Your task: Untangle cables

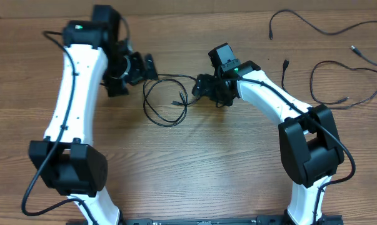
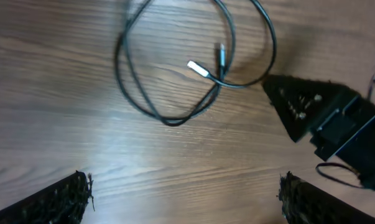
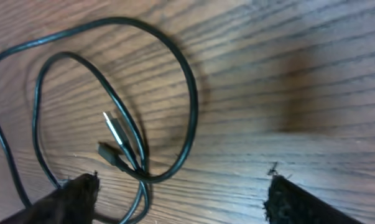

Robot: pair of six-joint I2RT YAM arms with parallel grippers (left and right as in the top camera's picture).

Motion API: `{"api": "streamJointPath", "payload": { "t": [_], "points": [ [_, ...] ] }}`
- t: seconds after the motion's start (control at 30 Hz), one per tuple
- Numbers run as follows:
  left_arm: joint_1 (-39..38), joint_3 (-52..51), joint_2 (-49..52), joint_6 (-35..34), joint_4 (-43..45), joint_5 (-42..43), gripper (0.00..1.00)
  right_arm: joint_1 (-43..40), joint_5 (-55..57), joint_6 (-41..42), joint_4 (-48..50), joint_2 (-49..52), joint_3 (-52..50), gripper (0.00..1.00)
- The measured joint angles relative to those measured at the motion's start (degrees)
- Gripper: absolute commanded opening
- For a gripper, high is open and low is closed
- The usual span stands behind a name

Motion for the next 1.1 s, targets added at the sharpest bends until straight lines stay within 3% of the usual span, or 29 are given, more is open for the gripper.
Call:
{"api": "streamJointPath", "payload": {
  "t": [0.13,0.47,0.53,0.7,0.97,1.1],
  "points": [
    [-3.23,-0.15,0.00,-0.02,2.62,-0.85,1.00,0.00,0.04,0.04,0.37,0.35,0.00,0.87],
    [-3.65,-4.63,2.27,-4.09,4.20,-9.25,1.00,0.00,0.72,0.28,0.24,2.91,0.00,0.61],
    [-2.80,-5.55,4.61,-4.42,3.93,-9.40,0.95,0.00,0.85,0.22,0.61,2.91,0.00,0.59],
    [-0.37,-6.45,10.49,-2.71,3.89,-5.55,0.93,0.00,0.87,0.17,1.73,2.91,0.00,0.56],
    [-0.13,-6.45,14.93,-0.79,5.49,-2.14,0.59,0.00,0.87,0.17,2.34,2.91,0.00,0.52],
    [-0.17,-6.45,16.68,-2.08,5.86,-1.62,0.56,0.00,0.90,0.20,2.45,2.91,0.00,0.52]
  ]
}}
